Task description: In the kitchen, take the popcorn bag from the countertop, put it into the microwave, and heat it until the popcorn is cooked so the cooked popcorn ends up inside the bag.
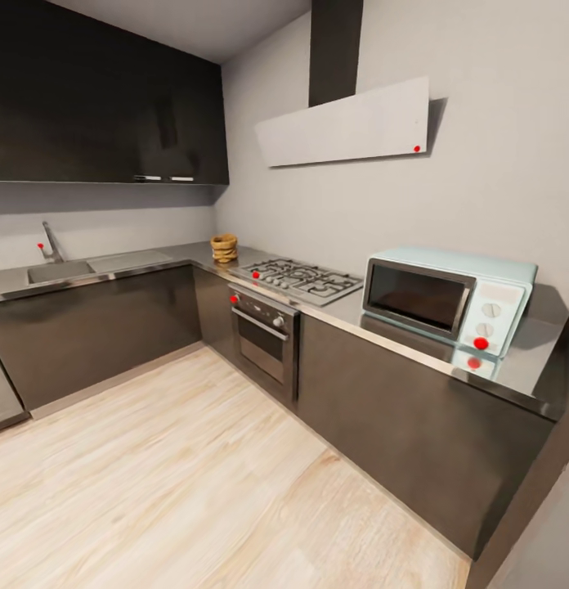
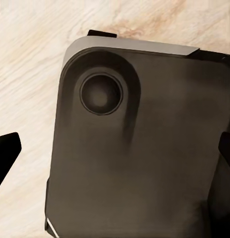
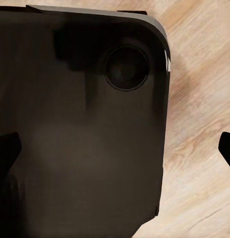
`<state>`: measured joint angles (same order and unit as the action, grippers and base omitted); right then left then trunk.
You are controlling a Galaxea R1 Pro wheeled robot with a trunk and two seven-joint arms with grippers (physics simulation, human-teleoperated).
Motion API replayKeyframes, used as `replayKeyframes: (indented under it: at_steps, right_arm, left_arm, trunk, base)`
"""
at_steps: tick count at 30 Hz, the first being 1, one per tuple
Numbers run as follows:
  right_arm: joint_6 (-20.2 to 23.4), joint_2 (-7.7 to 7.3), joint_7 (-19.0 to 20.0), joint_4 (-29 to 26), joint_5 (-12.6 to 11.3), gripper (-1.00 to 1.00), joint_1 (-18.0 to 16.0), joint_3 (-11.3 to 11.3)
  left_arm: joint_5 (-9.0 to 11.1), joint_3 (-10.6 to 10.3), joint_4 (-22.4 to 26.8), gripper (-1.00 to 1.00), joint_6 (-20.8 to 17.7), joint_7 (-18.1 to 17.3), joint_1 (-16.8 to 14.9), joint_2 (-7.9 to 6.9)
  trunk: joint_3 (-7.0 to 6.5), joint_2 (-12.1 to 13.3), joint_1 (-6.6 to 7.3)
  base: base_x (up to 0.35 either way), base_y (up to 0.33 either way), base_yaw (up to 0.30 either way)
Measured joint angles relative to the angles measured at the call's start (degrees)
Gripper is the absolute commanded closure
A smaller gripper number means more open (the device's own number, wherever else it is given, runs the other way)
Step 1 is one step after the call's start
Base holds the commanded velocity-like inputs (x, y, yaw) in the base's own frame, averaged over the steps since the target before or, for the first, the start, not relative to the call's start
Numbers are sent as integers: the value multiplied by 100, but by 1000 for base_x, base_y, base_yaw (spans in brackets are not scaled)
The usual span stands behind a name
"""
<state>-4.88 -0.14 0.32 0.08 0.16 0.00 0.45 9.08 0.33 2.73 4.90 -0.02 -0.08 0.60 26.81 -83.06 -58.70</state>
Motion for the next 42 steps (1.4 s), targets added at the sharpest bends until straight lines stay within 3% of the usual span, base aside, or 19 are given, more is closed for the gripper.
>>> replayKeyframes:
  at_steps: [17, 42]
  right_arm:
    - [-11, 13, -7, 0, -24, -100, 0, -7]
    - [-3, 15, -8, 0, -26, -100, 0, -12]
  left_arm:
    - [1, -4, 0, -100, 4, -6, 0, 0]
    - [3, 2, 1, -100, 12, 42, 0, 0]
  trunk:
    - [0, 0, -1]
    - [0, 1, -3]
  base:
    - [229, 77, -11]
    - [47, 9, -236]
